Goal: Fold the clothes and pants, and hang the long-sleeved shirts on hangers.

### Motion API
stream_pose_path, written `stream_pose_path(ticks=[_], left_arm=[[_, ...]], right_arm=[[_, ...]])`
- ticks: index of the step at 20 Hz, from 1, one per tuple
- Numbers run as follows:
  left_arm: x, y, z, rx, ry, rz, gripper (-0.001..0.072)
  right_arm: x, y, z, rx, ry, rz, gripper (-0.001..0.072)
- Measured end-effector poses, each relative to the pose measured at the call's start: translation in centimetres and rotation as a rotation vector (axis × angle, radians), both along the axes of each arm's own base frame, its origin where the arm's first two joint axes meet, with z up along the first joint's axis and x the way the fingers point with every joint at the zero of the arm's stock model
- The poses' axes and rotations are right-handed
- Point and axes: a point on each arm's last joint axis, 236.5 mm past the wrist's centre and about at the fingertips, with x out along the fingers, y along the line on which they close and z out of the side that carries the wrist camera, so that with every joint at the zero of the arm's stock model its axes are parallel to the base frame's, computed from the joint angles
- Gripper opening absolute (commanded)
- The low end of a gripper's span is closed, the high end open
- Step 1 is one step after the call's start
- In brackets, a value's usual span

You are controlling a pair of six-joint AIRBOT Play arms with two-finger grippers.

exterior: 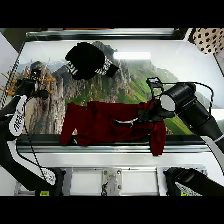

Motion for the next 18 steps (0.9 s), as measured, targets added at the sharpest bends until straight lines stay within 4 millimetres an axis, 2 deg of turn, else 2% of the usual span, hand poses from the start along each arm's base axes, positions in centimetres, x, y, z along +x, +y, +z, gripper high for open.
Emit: stream_pose_path(ticks=[1,2,3,5,7,13,15,18], left_arm=[[-0.1,0.0,-0.2,0.0,0.008,0.003,0.0603],[-0.1,0.0,-0.4,0.0,0.015,0.005,0.0491],[-0.2,-0.2,-0.7,-0.007,0.023,0.007,0.0132],[-0.3,-0.1,-0.7,0.002,0.035,0.001,0.0126],[-0.5,0.0,-0.8,0.008,0.045,0.001,0.0018],[-0.9,-0.2,-0.3,-0.007,0.047,0.023,0.0017],[-1.1,-0.6,0.8,-0.025,0.036,0.044,0.0017],[-0.6,-0.6,5.1,0.005,-0.03,0.031,0.0017]], right_arm=[[0.0,0.0,0.0,0.0,0.0,0.0,0.0027],[0.0,0.0,0.0,0.0,0.0,0.0,0.0027],[0.0,0.0,0.0,0.0,0.0,0.0,0.0027],[0.0,0.0,0.0,0.0,0.0,0.0,0.0027],[0.0,0.0,0.0,0.0,0.0,0.0,0.0027],[0.0,0.0,0.0,0.0,0.0,0.0,0.0027],[0.0,0.0,0.0,0.0,0.0,0.0,0.0027],[0.0,0.0,0.0,0.0,0.0,0.0,0.0027]])
